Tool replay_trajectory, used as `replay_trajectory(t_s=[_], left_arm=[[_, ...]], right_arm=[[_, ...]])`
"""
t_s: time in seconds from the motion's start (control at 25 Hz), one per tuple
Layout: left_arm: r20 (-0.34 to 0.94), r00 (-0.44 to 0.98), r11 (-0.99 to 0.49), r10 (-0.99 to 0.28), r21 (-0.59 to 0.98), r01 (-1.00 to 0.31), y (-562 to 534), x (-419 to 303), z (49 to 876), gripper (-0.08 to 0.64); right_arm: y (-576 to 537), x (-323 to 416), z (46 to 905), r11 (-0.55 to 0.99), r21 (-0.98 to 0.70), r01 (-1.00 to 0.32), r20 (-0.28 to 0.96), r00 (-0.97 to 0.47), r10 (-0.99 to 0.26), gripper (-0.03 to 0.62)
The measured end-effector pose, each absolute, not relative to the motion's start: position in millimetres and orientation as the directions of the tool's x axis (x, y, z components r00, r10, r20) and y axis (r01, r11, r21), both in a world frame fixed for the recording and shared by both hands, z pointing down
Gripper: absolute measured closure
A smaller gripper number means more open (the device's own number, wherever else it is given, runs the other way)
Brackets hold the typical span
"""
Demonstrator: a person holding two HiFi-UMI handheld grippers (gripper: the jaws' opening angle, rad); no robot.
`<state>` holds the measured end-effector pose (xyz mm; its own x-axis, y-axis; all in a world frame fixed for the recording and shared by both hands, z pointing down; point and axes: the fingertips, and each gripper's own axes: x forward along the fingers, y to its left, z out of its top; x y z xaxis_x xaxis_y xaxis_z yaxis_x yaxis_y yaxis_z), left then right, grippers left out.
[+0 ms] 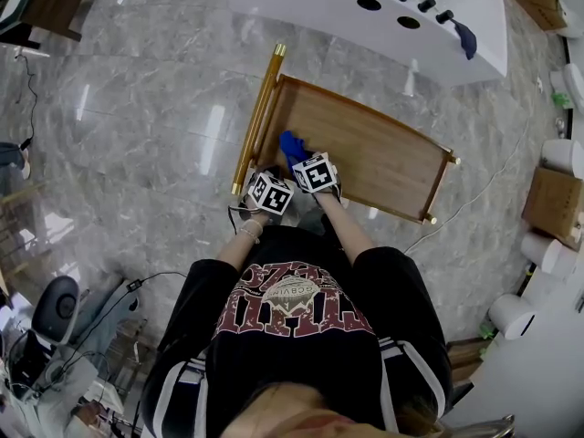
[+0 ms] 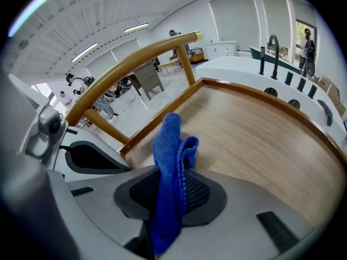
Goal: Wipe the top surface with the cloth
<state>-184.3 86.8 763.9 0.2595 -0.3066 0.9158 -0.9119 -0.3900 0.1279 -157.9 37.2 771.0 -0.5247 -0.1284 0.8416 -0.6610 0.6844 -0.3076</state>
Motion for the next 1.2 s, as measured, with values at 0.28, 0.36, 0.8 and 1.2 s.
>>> replay_trajectory(t_s=[0.28,0.36,0.8,1.2], left_arm=[[0.912,0.273,-0.375,-0.306,0.148,-0.915,91.7,-192.2,759.9,0.512],[0.913,0.274,-0.37,-0.303,0.152,-0.917,94.4,-194.9,759.1,0.512],[0.909,0.29,-0.349,-0.3,0.179,-0.92,97.1,-204.4,755.7,0.512],[0.912,0.291,-0.378,-0.29,0.17,-0.91,101.7,-202.5,756.3,0.512]], right_arm=[[42.4,-188.7,769.7,0.734,-0.304,-0.607,0.841,-0.534,-0.093,0.494],[43.9,-194.4,769.2,0.742,-0.303,-0.597,0.84,-0.535,-0.087,0.494],[44.3,-217.7,768.9,0.771,-0.297,-0.563,0.839,-0.539,-0.071,0.495],[45.1,-218.7,768.8,0.772,-0.294,-0.563,0.837,-0.542,-0.077,0.495]])
